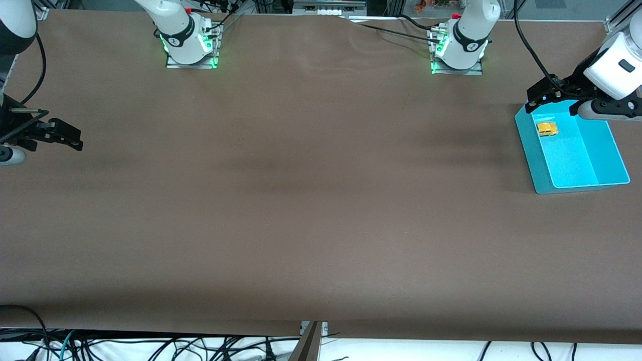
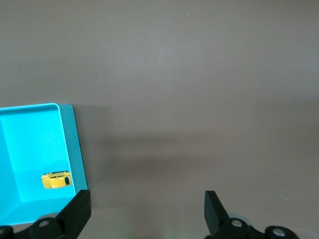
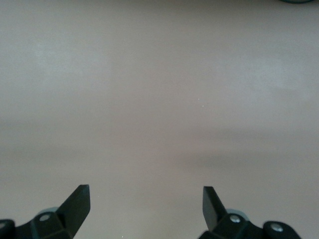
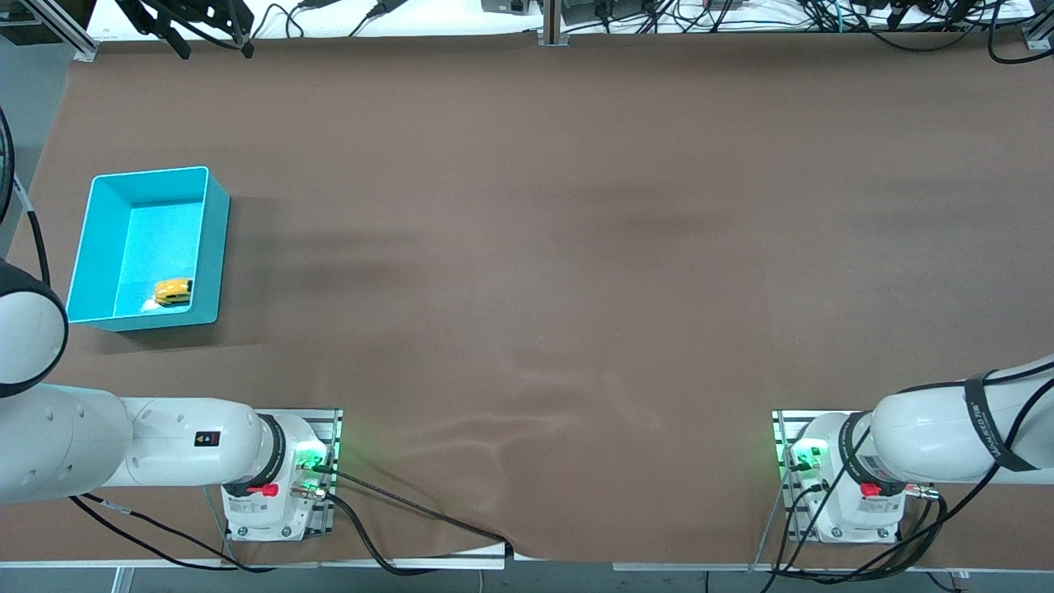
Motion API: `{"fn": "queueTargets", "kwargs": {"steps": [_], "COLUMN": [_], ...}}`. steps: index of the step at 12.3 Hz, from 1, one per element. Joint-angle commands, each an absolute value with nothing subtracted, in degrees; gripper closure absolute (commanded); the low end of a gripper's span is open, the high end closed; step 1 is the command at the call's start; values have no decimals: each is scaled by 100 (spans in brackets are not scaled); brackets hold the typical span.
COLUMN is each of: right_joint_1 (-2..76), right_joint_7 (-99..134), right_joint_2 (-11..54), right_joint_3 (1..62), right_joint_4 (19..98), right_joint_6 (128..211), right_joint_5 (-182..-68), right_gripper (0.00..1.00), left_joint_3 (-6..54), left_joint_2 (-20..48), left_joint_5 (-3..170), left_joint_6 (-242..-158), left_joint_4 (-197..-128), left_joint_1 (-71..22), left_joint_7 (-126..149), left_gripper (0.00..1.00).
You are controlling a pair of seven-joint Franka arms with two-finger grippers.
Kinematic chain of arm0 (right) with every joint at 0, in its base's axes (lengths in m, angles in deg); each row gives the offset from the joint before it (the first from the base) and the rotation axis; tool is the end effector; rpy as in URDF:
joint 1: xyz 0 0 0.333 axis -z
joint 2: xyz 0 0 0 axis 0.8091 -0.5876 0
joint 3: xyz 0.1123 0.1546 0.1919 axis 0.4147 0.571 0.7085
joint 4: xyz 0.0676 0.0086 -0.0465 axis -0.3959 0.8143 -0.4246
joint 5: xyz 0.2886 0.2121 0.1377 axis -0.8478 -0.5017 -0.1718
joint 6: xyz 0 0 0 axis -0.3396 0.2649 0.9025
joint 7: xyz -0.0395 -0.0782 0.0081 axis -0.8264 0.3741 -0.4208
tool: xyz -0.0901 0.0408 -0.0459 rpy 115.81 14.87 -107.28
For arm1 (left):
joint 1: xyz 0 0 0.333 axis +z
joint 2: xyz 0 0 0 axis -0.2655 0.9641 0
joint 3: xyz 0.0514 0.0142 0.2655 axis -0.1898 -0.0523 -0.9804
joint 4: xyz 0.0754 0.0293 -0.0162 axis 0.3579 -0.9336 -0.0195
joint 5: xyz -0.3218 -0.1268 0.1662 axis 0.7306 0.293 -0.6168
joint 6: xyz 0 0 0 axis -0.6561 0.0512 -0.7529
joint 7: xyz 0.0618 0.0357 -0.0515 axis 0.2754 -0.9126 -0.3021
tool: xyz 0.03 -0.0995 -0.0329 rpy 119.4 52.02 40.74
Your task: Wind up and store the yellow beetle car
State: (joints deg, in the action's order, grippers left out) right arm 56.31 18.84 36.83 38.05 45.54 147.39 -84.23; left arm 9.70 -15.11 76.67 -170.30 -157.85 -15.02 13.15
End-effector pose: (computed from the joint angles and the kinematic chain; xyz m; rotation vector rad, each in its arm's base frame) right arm 0.5852 -0.0203 0.5345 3.0766 0.0647 -0.0293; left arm 0.5200 -0.0382 0.5709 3.1105 0.0310 -0.1039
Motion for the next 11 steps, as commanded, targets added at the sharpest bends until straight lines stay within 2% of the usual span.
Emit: {"fn": "queueTargets", "kwargs": {"steps": [1,11], "right_joint_1": [5674,5630], "right_joint_7": [1803,1811], "right_joint_2": [3610,3610], "right_joint_3": [3795,3804], "right_joint_4": [4453,4453], "right_joint_6": [14655,14638], "right_joint_5": [-8371,-8362], "right_gripper": [0,0], "left_joint_3": [1017,973], "left_joint_2": [-1619,-1619], "left_joint_5": [7815,7762], "left_joint_6": [-16949,-16897], "left_joint_4": [-15875,-15857], "left_joint_1": [-1443,-1364], "left_joint_7": [1029,1082], "left_gripper": [0,0]}}
